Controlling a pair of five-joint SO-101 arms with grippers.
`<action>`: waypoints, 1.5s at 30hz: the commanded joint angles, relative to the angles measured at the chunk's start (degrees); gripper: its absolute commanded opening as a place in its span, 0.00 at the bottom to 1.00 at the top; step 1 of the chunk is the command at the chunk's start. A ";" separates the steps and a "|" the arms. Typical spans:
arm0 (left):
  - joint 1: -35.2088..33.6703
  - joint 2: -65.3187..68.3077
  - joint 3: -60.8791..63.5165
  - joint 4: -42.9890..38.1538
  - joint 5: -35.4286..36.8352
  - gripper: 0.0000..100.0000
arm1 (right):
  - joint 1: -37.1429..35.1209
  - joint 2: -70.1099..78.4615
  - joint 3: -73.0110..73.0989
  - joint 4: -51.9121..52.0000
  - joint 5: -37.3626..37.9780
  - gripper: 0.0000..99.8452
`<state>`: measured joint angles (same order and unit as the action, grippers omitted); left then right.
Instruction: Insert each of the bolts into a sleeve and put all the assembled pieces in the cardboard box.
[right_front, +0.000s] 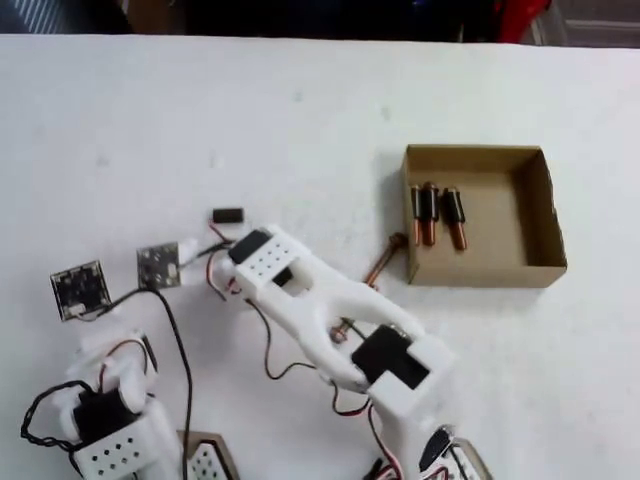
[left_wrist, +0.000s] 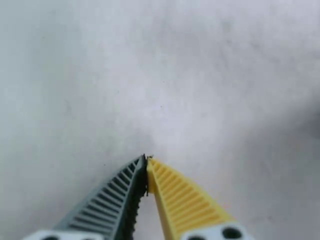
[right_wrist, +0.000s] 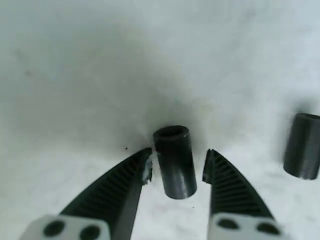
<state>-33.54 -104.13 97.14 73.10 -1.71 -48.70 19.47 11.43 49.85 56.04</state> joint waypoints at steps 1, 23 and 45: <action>-0.22 -0.57 -0.09 0.62 -0.53 0.02 | 0.92 -0.13 -2.73 -0.57 0.26 0.10; -0.22 -0.57 -0.09 0.53 -0.53 0.02 | 7.78 -10.68 -2.99 8.66 0.18 0.06; -0.22 -0.57 -0.09 0.62 -0.53 0.02 | 10.42 -36.62 -2.55 31.87 -20.75 0.07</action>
<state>-33.54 -104.13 97.14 73.27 -1.71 -38.68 -11.38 10.55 78.77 38.29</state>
